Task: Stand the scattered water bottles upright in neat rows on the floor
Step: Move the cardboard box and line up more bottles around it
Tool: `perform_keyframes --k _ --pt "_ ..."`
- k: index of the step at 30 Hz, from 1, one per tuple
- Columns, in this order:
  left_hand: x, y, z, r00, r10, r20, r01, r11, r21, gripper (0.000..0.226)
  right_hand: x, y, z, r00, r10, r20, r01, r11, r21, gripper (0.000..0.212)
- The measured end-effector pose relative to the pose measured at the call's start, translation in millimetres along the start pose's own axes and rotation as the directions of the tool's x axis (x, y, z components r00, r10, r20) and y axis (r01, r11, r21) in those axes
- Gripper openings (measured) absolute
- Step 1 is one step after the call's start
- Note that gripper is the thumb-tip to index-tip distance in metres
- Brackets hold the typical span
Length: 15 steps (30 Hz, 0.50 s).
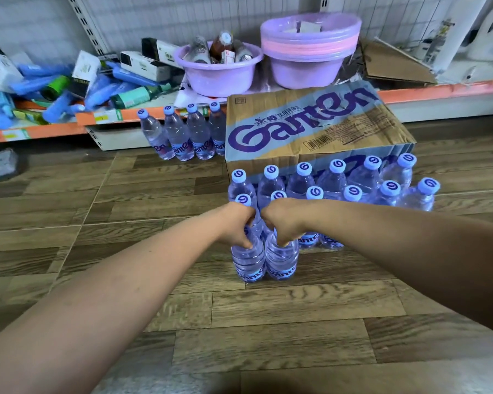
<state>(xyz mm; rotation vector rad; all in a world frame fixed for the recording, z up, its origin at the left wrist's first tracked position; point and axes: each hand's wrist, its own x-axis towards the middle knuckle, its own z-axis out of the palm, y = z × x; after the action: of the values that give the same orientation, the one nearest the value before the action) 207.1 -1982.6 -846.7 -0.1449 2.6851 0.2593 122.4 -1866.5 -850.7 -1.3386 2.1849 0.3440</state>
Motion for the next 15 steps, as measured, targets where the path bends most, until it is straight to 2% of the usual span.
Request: perform_keyframes --k 2,4,6,7,11,15 --pt "6 -1 0 0.998 -0.018 0.068 0.019 1.0 -0.024 0.04 -4 -4 -4 1.0 -0.016 -0.001 0.016 0.998 -0.058 0.03" --pt "10 -1 -6 0.984 -0.058 0.17 0.084 0.985 -0.149 0.046 -9 -7 -13 0.999 -0.032 0.011 0.033 0.997 -0.069 0.033" --pt "10 -6 -20 0.964 -0.092 0.248 0.174 0.927 -0.332 0.055 -13 -6 -28 0.999 -0.043 -0.006 0.043 0.999 0.002 0.038" --pt "10 -12 -29 0.964 -0.092 0.25 0.187 0.902 -0.388 0.052 -12 -5 -37 0.997 -0.046 -0.058 0.05 0.997 0.061 0.038" --pt "6 -47 -61 0.988 -0.125 0.088 0.152 0.878 -0.454 0.033 4 3 -67 0.929 0.011 -0.371 0.076 0.973 0.218 0.024" --pt "7 -80 -72 0.965 -0.232 -0.124 0.192 0.943 -0.271 0.058 33 0 -86 0.918 0.072 -0.39 -0.007 0.986 0.164 0.04"
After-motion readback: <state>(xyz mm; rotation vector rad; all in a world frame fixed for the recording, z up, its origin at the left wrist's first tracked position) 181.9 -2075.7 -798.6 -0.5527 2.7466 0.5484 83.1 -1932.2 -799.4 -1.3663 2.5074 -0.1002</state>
